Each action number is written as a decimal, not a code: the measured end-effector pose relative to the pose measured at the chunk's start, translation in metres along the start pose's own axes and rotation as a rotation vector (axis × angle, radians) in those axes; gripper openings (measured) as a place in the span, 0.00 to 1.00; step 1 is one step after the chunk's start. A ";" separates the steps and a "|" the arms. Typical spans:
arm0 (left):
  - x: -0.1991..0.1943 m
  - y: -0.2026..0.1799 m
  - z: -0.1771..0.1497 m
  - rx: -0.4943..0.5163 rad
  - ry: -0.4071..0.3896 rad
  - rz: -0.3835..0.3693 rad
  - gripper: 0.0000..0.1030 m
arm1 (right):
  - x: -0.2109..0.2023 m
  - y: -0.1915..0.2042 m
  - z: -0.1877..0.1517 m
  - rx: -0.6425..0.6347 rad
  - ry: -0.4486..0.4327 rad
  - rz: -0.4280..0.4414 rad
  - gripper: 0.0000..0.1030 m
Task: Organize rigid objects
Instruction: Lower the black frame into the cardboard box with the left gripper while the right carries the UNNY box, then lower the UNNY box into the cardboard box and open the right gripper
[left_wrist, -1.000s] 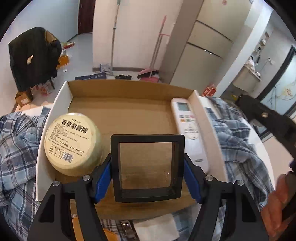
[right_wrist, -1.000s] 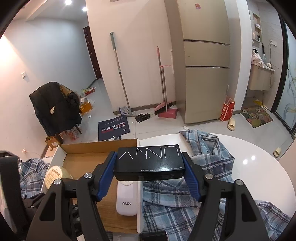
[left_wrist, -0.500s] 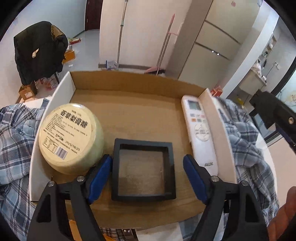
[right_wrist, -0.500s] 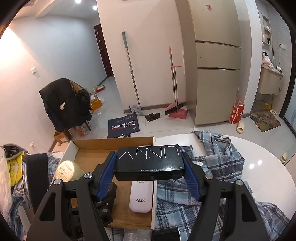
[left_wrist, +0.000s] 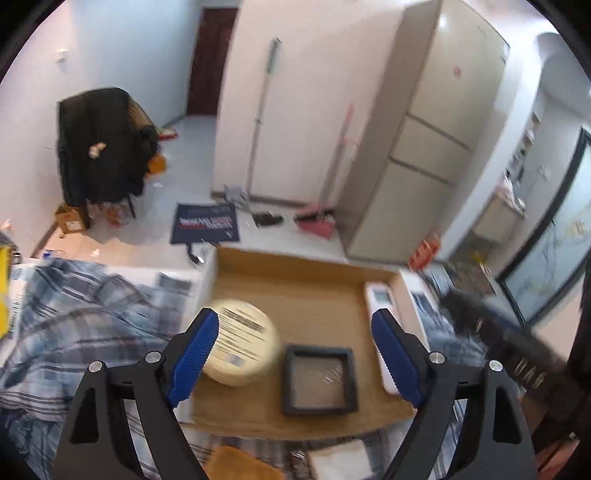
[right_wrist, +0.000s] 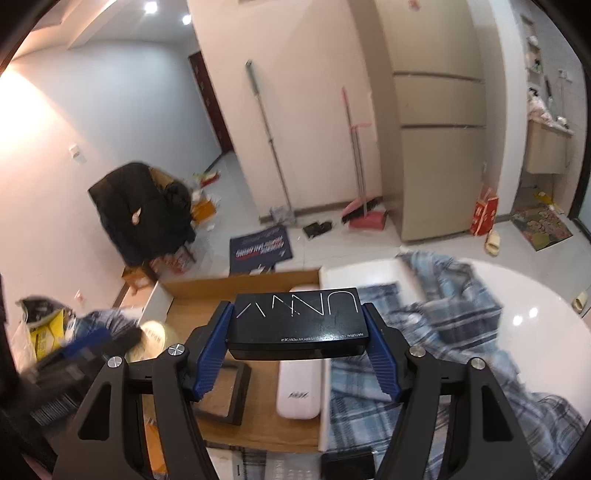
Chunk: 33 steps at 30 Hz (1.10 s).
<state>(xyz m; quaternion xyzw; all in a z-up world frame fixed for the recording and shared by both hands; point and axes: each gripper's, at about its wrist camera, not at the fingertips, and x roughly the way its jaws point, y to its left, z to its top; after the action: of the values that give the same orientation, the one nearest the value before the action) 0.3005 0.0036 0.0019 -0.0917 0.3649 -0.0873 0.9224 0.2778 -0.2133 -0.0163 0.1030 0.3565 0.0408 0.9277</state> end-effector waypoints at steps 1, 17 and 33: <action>-0.002 0.007 0.001 -0.015 -0.023 0.010 0.87 | 0.005 0.002 -0.003 0.000 0.020 0.005 0.65; -0.003 0.037 0.004 -0.104 -0.031 0.000 0.87 | 0.059 0.027 -0.042 -0.036 0.256 0.095 0.65; -0.017 0.041 0.008 -0.107 -0.058 -0.009 0.87 | 0.061 0.064 -0.050 -0.106 0.209 0.111 0.65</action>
<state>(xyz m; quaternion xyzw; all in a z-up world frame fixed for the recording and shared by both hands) 0.2978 0.0484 0.0094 -0.1451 0.3418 -0.0691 0.9259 0.2895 -0.1332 -0.0783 0.0687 0.4424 0.1216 0.8859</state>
